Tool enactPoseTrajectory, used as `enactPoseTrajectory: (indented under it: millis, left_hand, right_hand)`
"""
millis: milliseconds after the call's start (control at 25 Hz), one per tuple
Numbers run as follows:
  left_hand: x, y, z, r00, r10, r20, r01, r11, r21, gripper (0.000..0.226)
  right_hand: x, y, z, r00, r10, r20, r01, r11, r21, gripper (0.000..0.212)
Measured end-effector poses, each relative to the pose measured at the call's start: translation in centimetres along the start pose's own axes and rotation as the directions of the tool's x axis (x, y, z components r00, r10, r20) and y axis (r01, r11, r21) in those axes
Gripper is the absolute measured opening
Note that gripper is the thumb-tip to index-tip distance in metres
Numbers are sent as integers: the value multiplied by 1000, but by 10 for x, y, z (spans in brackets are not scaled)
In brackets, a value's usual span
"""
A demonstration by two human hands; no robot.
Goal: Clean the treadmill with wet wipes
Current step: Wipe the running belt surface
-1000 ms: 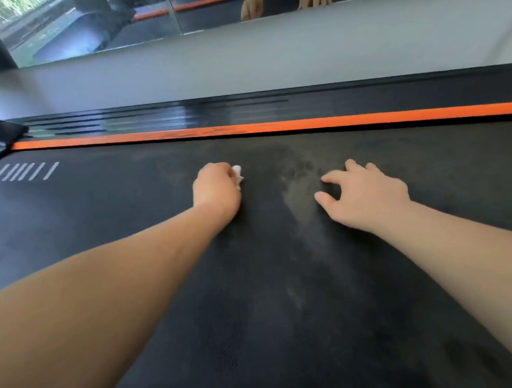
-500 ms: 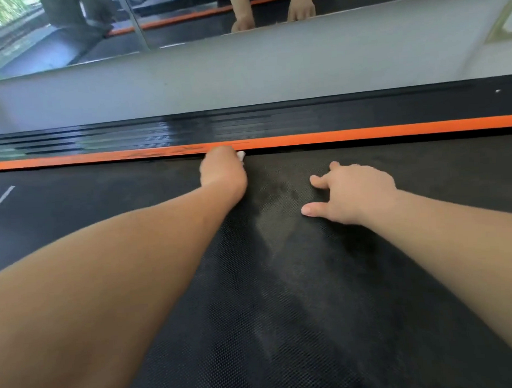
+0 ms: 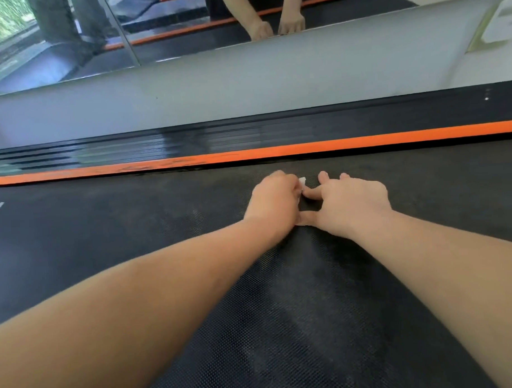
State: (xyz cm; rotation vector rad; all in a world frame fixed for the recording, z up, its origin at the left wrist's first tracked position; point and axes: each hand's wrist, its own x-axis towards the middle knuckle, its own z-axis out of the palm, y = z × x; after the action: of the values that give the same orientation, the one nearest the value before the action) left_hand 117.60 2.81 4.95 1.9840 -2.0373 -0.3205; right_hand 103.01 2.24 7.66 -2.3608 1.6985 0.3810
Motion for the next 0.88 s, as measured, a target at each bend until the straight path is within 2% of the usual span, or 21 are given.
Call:
enactPoseTrajectory:
  millis: [40, 160, 200, 280, 320, 360, 440, 480, 520, 600, 640, 680, 720, 800, 840, 880]
  left_hand:
    - [-1, -10, -3, 1000, 6, -7, -6, 1000, -3, 20]
    - [-6, -55, -16, 978, -151, -142, 160, 986, 56, 22]
    - [-19, -54, -15, 980, -139, -144, 149, 987, 60, 22]
    - [-49, -39, -7, 997, 50, -64, -49, 999, 10, 19]
    - [-59, -39, -4, 993, 113, -18, -113, 993, -17, 16]
    - [-61, -43, -8, 993, 117, -19, -117, 993, -24, 14]
    - [-56, -55, -18, 990, -14, -137, 11, 1000, -21, 14]
    - [-61, -48, -18, 985, -79, -152, 78, 997, -12, 16]
    - [-72, -36, -16, 989, -48, -143, 47, 999, -4, 21]
    - [-112, 4, -7, 985, 172, -6, -172, 982, -72, 33]
    - [-121, 3, -4, 969, 238, 63, -232, 968, -92, 38]
    - [-117, -7, -7, 960, 272, 63, -266, 960, -89, 39]
    - [-105, -23, -13, 977, 214, 7, -213, 976, -46, 38]
    - [-87, -52, -21, 990, -14, -139, 15, 1000, 13, 28]
    - [-91, -53, -20, 985, -58, -163, 59, 998, 2, 25]
    - [-102, -44, -18, 988, -11, -152, 11, 1000, -6, 25]
  right_hand:
    - [0, 2, 1, 1000, -16, 2, 16, 1000, 6, 70]
    - [3, 4, -1, 997, -41, 71, 41, 999, 0, 64]
    - [4, 4, -1, 996, -33, 77, 35, 999, -22, 64]
    - [5, 4, 0, 998, -26, 65, 30, 998, -50, 64]
    - [5, 3, 2, 998, -35, 55, 38, 998, -48, 65]
    - [4, 2, 4, 998, -44, 47, 46, 998, -44, 65]
    - [2, 3, 5, 998, -44, 38, 46, 998, -40, 65]
    - [2, 3, 5, 998, -45, 37, 46, 998, -37, 65]
    - [3, 3, 5, 998, -44, 36, 45, 998, -33, 65]
    - [4, 5, 5, 999, -38, 37, 39, 999, -34, 64]
    - [4, 7, 6, 999, -34, 39, 35, 999, -30, 64]
    - [3, 8, 7, 999, -31, 40, 32, 999, -23, 64]
    - [2, 7, 7, 999, -31, 40, 31, 999, -18, 63]
    - [2, 6, 8, 999, -34, 34, 35, 999, -15, 63]
    - [2, 6, 7, 999, -32, 33, 33, 999, -16, 63]
    - [2, 5, 7, 999, -31, 37, 32, 999, -16, 63]
